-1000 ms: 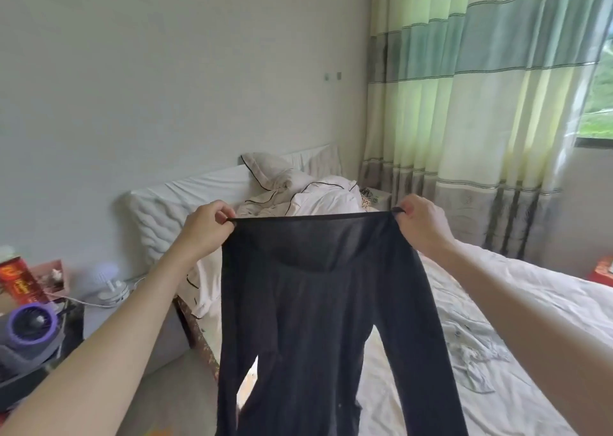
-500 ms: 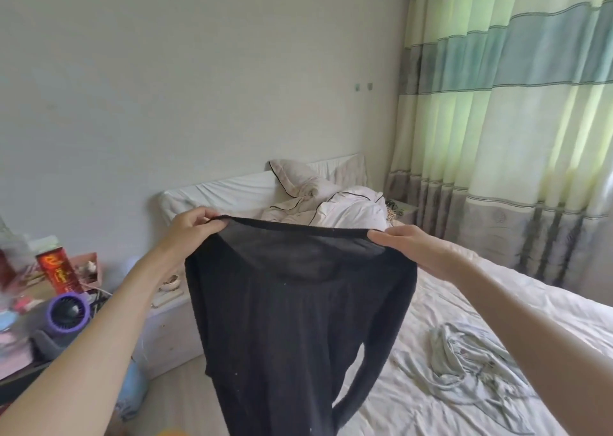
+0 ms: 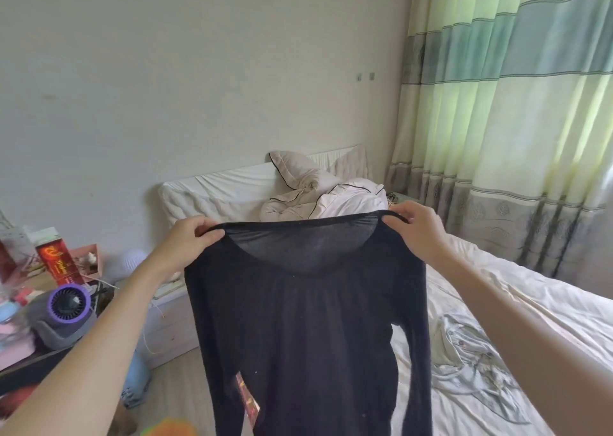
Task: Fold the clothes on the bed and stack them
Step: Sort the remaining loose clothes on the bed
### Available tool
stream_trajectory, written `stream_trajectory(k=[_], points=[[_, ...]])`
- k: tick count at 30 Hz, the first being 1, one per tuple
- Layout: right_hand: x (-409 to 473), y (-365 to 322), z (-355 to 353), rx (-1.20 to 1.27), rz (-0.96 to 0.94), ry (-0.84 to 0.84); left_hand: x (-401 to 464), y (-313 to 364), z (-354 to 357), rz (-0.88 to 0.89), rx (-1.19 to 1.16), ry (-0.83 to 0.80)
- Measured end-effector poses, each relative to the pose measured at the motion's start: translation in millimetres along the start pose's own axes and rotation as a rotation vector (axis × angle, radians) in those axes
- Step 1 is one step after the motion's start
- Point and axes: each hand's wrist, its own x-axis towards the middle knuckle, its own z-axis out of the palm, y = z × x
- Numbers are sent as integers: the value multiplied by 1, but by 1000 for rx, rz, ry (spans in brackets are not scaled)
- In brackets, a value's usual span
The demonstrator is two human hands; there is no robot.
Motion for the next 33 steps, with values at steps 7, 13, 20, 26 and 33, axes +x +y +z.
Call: stream_trajectory(k=[7, 13, 20, 26, 33], points=[[-38, 23, 3, -177, 98, 148, -36, -24, 35, 42, 151, 223], [-88, 60, 10, -191, 243, -105, -83, -57, 58, -18, 244, 58], [-170, 75, 4, -109, 183, -276, -154, -92, 69, -77, 263, -101], [-236, 65, 3, -111, 252, -178, -219, -106, 83, -129, 76, -24], [-298, 31, 1, -115, 388, 3, -260, -121, 58, -154, -22, 93]])
